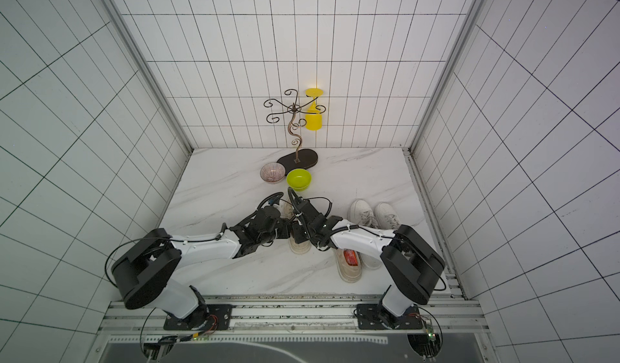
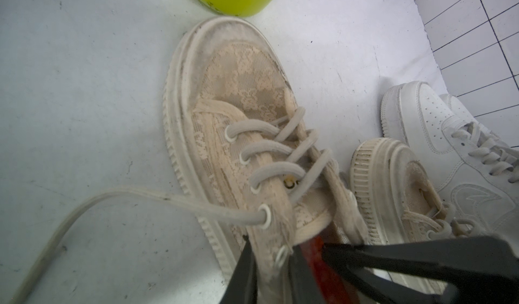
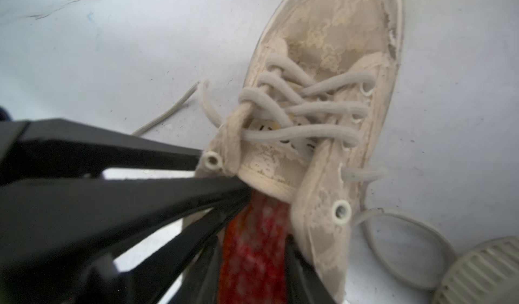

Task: Remove the insole from the shoe

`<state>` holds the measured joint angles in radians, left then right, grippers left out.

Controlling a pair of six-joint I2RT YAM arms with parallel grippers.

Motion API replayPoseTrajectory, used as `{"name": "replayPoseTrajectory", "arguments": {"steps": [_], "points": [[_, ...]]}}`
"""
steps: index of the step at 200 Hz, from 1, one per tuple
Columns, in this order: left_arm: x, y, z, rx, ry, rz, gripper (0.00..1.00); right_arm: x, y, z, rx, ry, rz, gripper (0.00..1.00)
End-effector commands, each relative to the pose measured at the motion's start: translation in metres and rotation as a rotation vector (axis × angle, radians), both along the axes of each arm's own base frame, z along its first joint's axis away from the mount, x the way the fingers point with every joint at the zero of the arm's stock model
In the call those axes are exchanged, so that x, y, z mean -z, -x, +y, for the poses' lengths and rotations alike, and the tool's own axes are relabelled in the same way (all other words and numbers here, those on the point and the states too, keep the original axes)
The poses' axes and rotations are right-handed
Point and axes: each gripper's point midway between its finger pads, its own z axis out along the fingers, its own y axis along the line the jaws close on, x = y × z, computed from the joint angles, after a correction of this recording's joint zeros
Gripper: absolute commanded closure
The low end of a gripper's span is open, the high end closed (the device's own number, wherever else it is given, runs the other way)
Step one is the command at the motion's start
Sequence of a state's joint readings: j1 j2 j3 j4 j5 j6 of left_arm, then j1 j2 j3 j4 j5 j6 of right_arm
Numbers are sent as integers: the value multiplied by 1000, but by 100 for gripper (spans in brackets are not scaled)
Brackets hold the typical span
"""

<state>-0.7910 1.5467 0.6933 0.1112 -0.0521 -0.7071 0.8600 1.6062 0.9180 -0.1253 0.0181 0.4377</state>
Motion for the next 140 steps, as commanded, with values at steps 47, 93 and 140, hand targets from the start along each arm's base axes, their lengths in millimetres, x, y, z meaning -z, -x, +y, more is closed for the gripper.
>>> {"name": "replayPoseTrajectory", "arguments": {"steps": [47, 93, 140], "points": [[-1, 2, 2, -36, 65, -6, 91, 5, -31, -29, 172, 208, -73, 53], [-4, 4, 5, -47, 89, -15, 100, 21, -33, -33, 164, 269, -53, 48], [-13, 13, -3, -4, 178, -36, 100, 55, -27, -33, 123, 355, 32, 45]]}}
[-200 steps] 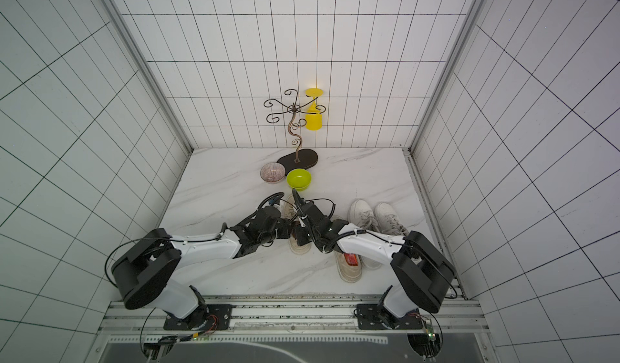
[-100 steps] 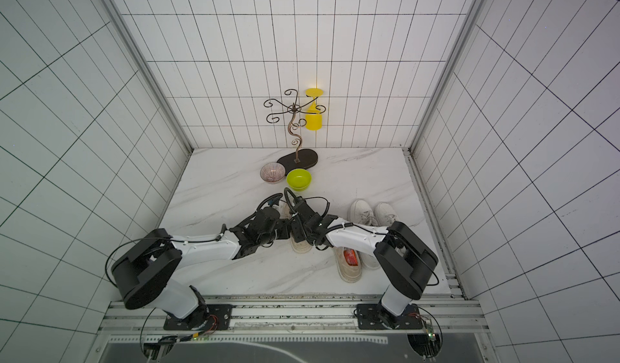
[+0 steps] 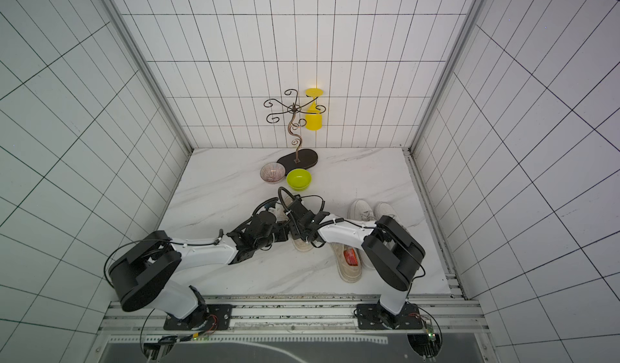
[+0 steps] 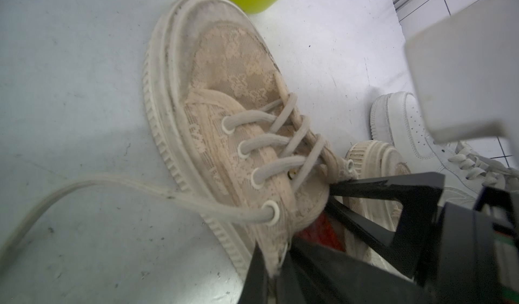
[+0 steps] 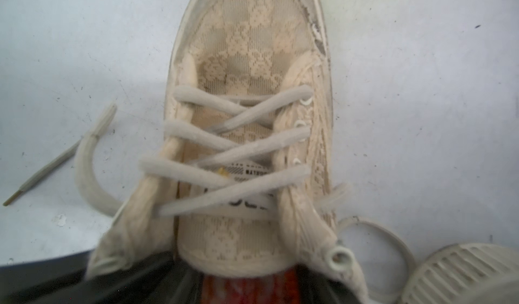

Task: Remove the insole from the shoe

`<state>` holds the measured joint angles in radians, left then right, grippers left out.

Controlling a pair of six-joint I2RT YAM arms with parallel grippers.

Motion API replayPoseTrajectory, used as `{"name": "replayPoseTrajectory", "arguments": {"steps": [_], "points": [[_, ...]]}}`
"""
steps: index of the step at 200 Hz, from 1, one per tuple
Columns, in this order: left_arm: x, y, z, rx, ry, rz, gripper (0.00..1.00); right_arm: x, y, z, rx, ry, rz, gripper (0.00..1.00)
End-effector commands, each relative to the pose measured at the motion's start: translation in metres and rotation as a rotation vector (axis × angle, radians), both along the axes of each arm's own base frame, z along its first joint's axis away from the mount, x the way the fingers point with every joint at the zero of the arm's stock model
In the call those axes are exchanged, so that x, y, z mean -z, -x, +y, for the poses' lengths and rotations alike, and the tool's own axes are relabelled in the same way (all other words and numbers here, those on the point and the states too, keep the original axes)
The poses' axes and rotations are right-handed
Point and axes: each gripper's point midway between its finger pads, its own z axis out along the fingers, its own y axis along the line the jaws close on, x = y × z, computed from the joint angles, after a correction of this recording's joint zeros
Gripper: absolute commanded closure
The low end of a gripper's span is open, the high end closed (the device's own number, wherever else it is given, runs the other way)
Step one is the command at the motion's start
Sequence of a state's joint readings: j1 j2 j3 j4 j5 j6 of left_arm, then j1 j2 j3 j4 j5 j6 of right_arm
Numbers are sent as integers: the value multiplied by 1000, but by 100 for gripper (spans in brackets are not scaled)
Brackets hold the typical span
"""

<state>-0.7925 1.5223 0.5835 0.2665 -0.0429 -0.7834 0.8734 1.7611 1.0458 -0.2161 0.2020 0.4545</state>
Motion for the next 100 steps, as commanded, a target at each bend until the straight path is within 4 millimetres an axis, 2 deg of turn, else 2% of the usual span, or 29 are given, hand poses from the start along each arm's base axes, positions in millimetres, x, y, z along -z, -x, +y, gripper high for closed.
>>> {"name": "replayPoseTrajectory", "arguments": {"steps": [1, 59, 81, 100], "points": [[-17, 6, -8, 34, 80, -35, 100, 32, 1, -25, 26, 175, 73, 45], [-24, 9, -9, 38, 114, -49, 100, 71, 8, -31, -2, 294, 158, 48], [-26, 9, -6, 28, 114, -57, 100, 77, 13, -30, -15, 317, 167, 55], [-26, 8, -4, 17, 110, -61, 100, 73, 13, -26, -21, 301, 161, 68]]}}
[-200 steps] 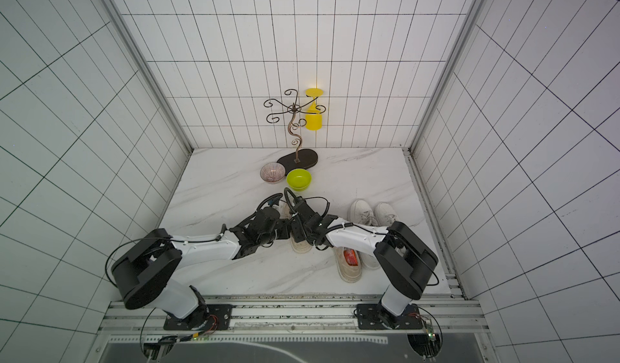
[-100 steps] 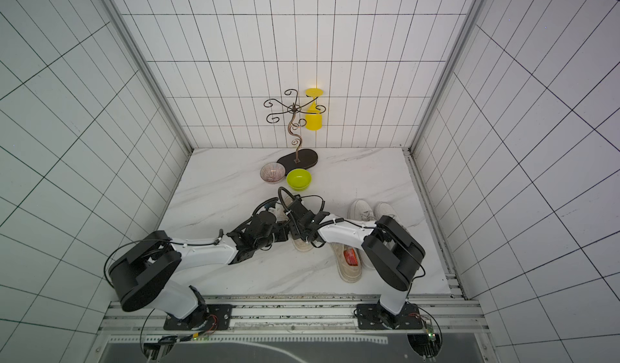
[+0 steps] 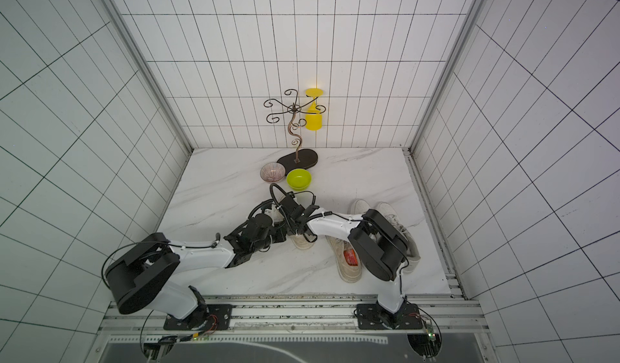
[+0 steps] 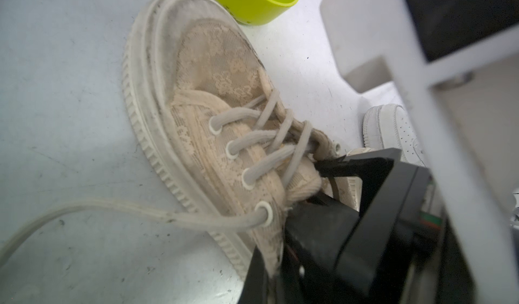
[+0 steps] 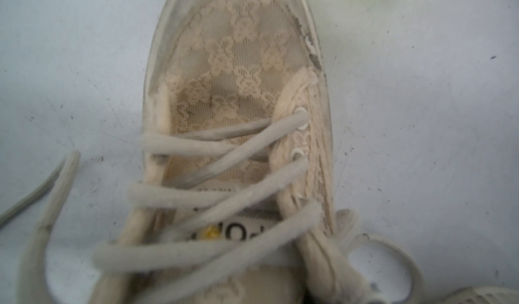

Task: Remove the insole from the shoe

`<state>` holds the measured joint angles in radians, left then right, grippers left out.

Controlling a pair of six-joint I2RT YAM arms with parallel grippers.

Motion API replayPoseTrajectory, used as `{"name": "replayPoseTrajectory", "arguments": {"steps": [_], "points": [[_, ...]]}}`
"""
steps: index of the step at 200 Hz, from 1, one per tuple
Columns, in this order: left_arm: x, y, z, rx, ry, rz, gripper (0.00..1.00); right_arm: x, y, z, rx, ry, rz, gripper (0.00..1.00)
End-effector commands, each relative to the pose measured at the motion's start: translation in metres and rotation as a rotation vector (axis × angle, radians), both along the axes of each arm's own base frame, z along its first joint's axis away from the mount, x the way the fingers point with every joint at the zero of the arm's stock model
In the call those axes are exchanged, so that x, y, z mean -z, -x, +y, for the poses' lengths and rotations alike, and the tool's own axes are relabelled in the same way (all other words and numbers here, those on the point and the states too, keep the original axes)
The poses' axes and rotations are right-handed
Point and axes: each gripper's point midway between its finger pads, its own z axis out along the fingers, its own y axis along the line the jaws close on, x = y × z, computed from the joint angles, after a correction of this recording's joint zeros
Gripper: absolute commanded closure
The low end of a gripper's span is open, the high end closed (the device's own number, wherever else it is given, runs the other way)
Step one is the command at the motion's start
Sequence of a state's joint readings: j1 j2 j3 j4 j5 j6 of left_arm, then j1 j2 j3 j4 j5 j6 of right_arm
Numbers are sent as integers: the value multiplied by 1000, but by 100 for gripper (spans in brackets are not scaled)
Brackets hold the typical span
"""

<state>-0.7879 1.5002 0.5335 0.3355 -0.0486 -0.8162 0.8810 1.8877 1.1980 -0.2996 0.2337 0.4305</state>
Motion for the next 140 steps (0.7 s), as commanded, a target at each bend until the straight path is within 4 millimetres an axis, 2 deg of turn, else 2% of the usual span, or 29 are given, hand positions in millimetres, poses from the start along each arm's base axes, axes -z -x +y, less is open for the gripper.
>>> {"name": "replayPoseTrajectory", "arguments": {"steps": [1, 24, 60, 68, 108, 140], "points": [[-24, 7, -9, 44, 61, -50, 100, 64, 29, -43, -5, 227, 148, 69], [-23, 6, -5, 25, 53, -50, 100, 51, 25, -38, -2, 186, 115, 85], [-13, 1, 12, -52, -30, -24, 100, 12, 20, -24, -15, 48, 39, 98], [-11, 0, 15, -63, -42, -21, 100, 0, 18, -14, -32, -14, 14, 100], [-6, -2, 21, -90, -74, -10, 100, -48, 23, 13, -114, -230, -42, 100], [-5, -3, 23, -96, -86, -8, 100, -61, 29, 22, -156, -312, -46, 100]]}}
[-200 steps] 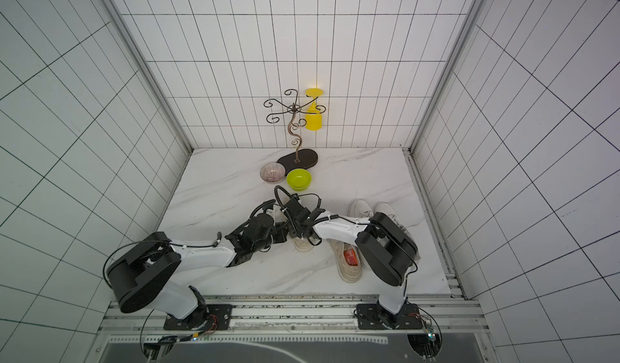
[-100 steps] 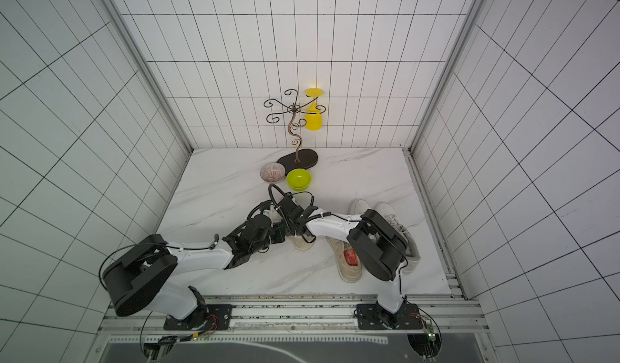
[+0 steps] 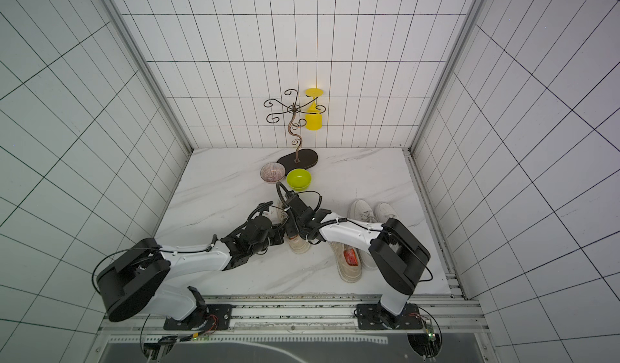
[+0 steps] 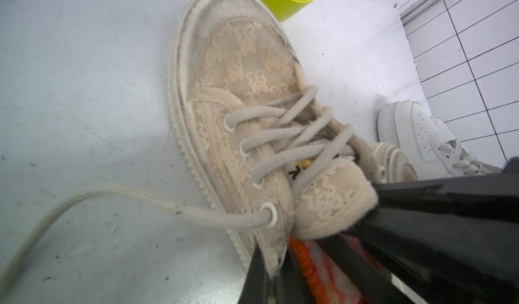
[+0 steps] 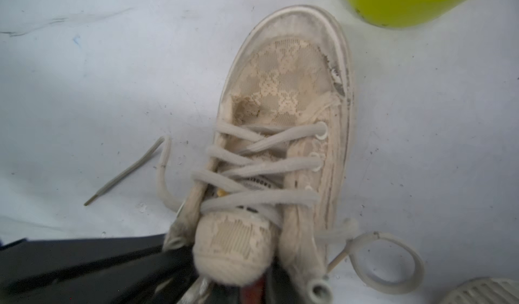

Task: Remove the insole from the shoe

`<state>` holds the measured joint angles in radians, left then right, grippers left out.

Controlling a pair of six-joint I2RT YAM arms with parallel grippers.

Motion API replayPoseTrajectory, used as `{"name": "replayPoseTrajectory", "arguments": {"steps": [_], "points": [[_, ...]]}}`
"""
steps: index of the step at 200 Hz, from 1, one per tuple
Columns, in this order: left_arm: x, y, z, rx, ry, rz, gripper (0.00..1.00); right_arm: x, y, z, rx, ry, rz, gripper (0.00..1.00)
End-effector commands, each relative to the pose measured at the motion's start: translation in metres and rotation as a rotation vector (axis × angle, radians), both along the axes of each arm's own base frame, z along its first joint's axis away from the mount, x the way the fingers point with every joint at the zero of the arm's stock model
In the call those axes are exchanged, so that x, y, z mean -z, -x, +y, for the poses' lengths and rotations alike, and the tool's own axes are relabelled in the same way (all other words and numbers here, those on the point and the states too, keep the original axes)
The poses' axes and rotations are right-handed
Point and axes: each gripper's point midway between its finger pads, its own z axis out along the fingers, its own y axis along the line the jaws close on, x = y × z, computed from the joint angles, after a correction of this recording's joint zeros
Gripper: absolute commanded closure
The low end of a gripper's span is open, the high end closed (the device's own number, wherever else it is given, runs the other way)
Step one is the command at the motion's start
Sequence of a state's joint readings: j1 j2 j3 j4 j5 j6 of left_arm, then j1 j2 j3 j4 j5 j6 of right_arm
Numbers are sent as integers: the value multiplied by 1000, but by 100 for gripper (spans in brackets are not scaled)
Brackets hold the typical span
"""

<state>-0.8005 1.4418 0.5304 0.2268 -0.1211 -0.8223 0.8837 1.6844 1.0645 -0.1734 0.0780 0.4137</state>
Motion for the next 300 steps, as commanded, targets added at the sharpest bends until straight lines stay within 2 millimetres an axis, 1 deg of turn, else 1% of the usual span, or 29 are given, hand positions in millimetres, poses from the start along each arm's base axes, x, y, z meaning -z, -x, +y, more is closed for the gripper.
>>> {"name": "replayPoseTrajectory", "arguments": {"steps": [1, 38, 51, 70, 92, 116, 138, 173, 207, 242, 265, 283, 290, 300], "points": [[-6, -8, 7, -45, -23, -20, 100, -12, 6, 7, -52, -89, -19, 100], [-5, -8, 8, -49, -35, -15, 100, -15, 12, 8, -78, -109, -20, 100], [-2, -10, 12, -68, -54, -6, 100, -20, 16, 11, -108, -133, -26, 100], [2, -14, 22, -98, -63, 14, 100, -32, 22, 12, -143, -180, -55, 100], [2, -18, 28, -116, -73, 10, 100, -46, 29, 10, -173, -225, -95, 100], [-2, -21, 37, -154, -108, 1, 100, -54, 36, 11, -211, -259, -113, 100], [-4, -24, 45, -187, -131, -4, 100, -62, 47, 15, -266, -307, -136, 100], [-1, -27, 55, -214, -141, 17, 100, -78, 65, 18, -357, -382, -178, 100], [-2, -30, 65, -230, -150, 18, 100, -91, 75, 11, -380, -421, -226, 100], [-6, -28, 64, -189, -159, 1, 100, -98, 70, -7, -301, -412, -273, 100], [0, -26, 65, -167, -199, 16, 100, -114, 79, -16, -312, -464, -327, 100], [2, -25, 58, -125, -195, 21, 100, -124, 86, -19, -336, -509, -355, 100], [2, -24, 57, -117, -197, 20, 100, -127, 87, -19, -333, -517, -357, 100], [2, -23, 61, -126, -216, 20, 100, -129, 84, -22, -309, -519, -360, 100]]}}
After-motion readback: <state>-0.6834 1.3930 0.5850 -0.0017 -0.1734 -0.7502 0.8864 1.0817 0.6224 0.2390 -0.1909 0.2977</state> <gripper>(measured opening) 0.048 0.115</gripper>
